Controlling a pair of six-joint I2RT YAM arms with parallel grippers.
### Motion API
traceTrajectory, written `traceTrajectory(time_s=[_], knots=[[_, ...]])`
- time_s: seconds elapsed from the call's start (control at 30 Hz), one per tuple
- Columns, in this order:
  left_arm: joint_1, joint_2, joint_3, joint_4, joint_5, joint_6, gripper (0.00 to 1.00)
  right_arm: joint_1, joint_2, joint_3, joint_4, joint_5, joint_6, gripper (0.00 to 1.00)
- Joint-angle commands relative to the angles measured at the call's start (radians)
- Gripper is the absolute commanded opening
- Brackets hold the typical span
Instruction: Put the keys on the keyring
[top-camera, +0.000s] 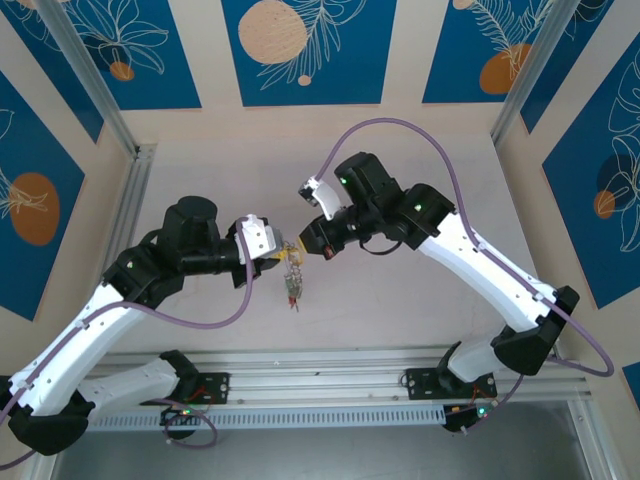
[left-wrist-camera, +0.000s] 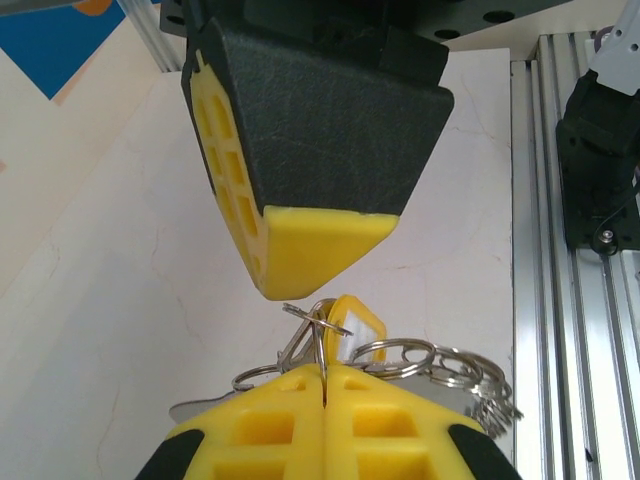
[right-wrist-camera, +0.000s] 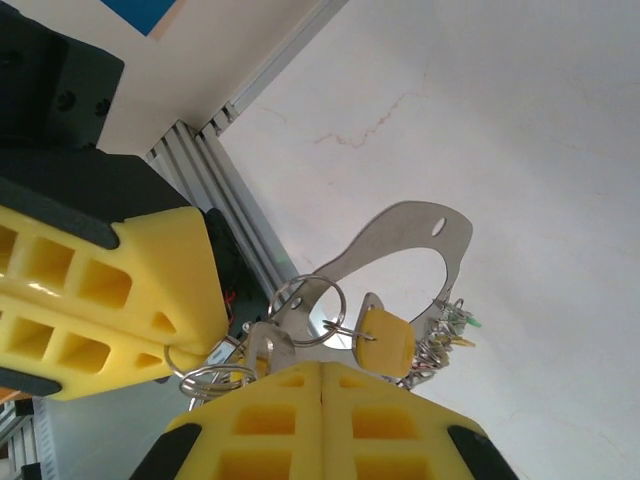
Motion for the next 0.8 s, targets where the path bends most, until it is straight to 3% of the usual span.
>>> traceTrajectory(time_s=[0.0, 0.03, 0.27, 0.4, 0.57, 0.77], knots=[[-0.01, -0.007, 0.004, 0.054, 0.008, -0.013, 0.0, -0.012, -0.056, -0.041, 0.048, -0.014, -0.008, 0.0], [-0.01, -0.005, 0.006, 0.052, 0.012, -0.013, 0.0, -0.015, -0.063, -0.049, 0.053, -0.019, -0.013, 0.01], [-0.011, -0.007, 0.026, 0.018, 0.084, -0.011, 0.0, -0.047, -0.178, -0.114, 0.084, -0.028, -0.099, 0.41], [-0.011, -0.008, 0.043, -0.009, 0.15, -0.015, 0.0, -0.05, -0.255, -0.192, 0.166, -0.144, -0.168, 0.54], [-0.01, -0.015, 0.066, -0.023, 0.178, -0.029, 0.0, -0.044, -0.278, -0.226, 0.219, -0.174, -0.186, 0.54], [-0.01, -0.023, 0.071, -0.003, 0.199, -0.06, 0.0, 0.03, -0.275, -0.254, 0.255, -0.043, -0.19, 0.42]])
